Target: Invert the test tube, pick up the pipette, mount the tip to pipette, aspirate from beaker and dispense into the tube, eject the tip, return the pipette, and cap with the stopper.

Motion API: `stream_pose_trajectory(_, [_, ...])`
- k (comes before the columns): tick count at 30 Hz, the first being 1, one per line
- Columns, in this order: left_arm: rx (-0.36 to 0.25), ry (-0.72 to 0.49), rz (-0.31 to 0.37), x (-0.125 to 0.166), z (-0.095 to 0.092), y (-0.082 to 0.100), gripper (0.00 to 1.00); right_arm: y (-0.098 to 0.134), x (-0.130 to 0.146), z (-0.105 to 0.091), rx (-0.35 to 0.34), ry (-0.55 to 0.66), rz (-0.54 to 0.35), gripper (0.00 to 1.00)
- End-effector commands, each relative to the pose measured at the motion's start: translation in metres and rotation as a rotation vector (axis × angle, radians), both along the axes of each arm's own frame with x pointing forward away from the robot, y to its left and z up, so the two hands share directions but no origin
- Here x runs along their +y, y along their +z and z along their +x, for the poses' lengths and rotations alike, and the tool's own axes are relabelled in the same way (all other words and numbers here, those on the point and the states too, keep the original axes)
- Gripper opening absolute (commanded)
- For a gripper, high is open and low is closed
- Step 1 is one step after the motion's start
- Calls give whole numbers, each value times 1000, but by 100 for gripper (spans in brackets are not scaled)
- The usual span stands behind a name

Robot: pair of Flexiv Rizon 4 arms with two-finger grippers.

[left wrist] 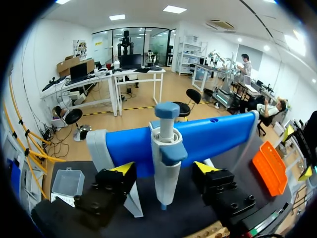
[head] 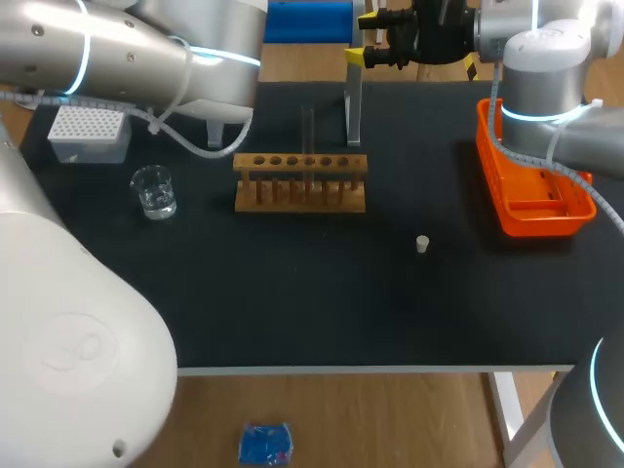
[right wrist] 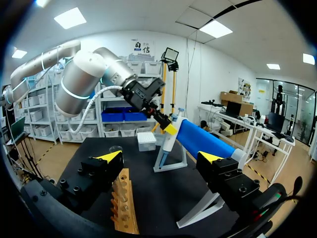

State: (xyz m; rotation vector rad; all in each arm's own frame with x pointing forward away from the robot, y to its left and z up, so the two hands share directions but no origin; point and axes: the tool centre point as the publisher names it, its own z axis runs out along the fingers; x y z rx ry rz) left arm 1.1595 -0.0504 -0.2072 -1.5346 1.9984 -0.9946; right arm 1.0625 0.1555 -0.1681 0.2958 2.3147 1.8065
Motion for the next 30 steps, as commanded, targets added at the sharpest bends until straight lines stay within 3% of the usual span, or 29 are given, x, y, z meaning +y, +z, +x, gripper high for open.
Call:
stream_pose_trajectory(1, [-16, 4, -10, 3, -6, -1, 100, 1, -1, 1, 3, 3, -4, 100])
stream_pose_trajectory(11, [-40, -31, -27, -3, -15, 17, 100, 1, -1, 1, 3, 3, -4, 100])
stream_pose_trajectory(17, [-55, -95, -38, -7, -31, 32, 100, 1, -1, 1, 3, 3, -4, 100])
stream_pose_trajectory(30, [-211, -444, -181, -17, -98, 69, 100, 1, -1, 1, 3, 3, -4, 100])
